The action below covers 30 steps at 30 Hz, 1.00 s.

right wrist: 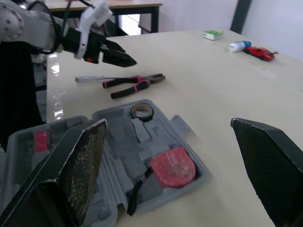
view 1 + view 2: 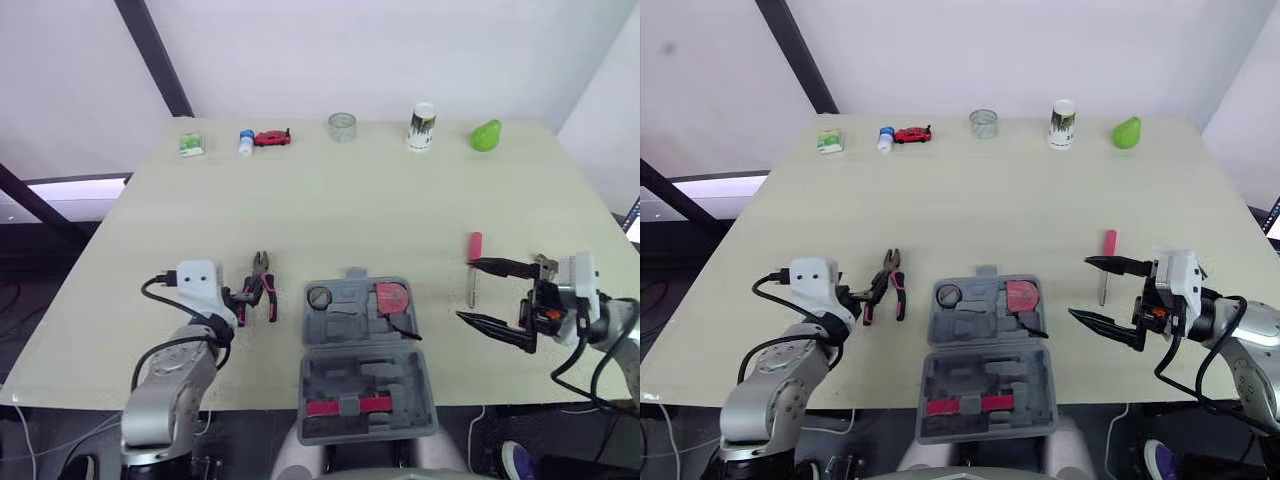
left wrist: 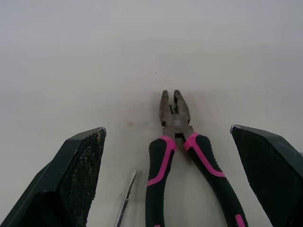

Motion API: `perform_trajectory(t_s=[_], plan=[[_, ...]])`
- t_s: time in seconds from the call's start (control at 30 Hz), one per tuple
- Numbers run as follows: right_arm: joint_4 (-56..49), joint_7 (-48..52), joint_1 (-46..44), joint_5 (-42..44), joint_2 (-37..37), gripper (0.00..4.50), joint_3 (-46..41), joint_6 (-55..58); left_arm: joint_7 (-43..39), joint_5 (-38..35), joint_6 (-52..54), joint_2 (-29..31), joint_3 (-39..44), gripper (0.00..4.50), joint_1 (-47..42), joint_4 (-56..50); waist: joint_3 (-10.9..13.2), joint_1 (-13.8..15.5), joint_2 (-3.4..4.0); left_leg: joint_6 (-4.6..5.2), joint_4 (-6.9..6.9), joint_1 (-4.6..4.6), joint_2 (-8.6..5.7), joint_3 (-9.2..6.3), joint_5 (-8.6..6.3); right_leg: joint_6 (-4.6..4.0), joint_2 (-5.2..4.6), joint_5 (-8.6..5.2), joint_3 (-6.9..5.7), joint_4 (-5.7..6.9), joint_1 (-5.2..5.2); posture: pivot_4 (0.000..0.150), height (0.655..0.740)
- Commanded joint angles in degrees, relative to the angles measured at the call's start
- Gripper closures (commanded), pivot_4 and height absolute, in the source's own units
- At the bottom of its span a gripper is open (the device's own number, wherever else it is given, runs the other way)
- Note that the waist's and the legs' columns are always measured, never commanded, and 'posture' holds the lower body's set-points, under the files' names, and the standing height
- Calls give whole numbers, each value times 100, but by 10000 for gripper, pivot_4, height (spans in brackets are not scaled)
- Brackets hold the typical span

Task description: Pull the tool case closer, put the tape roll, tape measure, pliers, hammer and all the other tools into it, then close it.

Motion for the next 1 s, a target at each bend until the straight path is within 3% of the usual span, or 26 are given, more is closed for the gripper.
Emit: perform_trajectory(t_s=[0.03,0.53,1.0], plan=[[-79,47,-54,-63,-18,908,56,-53,165,234,-169,-173,-93,0,-160,131,0,0,0,0,1,1,0,0,0,0,0,0,0,-1,2,1500,7400],[-357,136,-307,-40,-20,908,258,-5,-96,695,-196,-363,-627,0,-630,1224,3,-15,-6,0,4,2,-1,0,0,0,3,0,-1,0,4,1500,7400],[-195,166,-342,-315,43,908,372,-240,57,682,-18,-650,-331,0,-875,1482,4,-15,-7,0,5,2,-1,-2,0,0,1,0,-2,0,5,1500,7400]])
